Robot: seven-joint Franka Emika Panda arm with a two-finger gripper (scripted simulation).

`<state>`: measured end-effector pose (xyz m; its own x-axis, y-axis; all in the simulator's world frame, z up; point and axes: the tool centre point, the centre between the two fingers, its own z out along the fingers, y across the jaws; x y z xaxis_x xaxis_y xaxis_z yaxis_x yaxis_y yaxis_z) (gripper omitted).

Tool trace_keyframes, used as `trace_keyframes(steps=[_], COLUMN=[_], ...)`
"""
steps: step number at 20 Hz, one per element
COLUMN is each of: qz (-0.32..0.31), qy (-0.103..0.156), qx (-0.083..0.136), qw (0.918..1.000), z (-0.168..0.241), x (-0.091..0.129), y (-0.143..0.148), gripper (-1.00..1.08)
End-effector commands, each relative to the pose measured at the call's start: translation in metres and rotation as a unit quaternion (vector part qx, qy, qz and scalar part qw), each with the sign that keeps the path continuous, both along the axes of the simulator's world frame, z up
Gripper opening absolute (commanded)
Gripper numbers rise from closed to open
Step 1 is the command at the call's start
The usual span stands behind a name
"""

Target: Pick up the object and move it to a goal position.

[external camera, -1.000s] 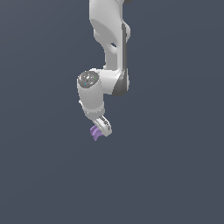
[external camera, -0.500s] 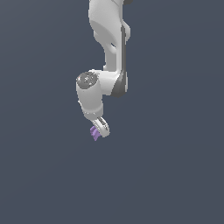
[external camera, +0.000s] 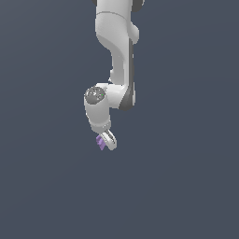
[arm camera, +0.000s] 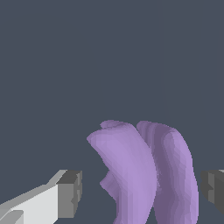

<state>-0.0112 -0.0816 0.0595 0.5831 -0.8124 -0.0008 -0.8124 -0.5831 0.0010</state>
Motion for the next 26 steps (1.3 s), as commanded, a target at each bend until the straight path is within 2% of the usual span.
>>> trace_keyframes(steps=[1, 4, 5, 18, 26], qz=[0.0, 0.0, 0.0, -0.001, -0.001], qy=[-0.001, -0.001, -0.001, -0.001, -0.001], qx=[0.0, 0.0, 0.0, 0.0, 0.0], qw=[1.0, 1.0, 1.0, 1.0, 1.0], z=[-0.008, -0.01, -0.01, -0.006, 0.029], x=[0.001, 0.001, 0.001, 0.002, 0.008], y=[0.0, 0.0, 0.0, -0.001, -0.002], gripper=[1.0, 1.0, -1.0, -1.0, -1.0])
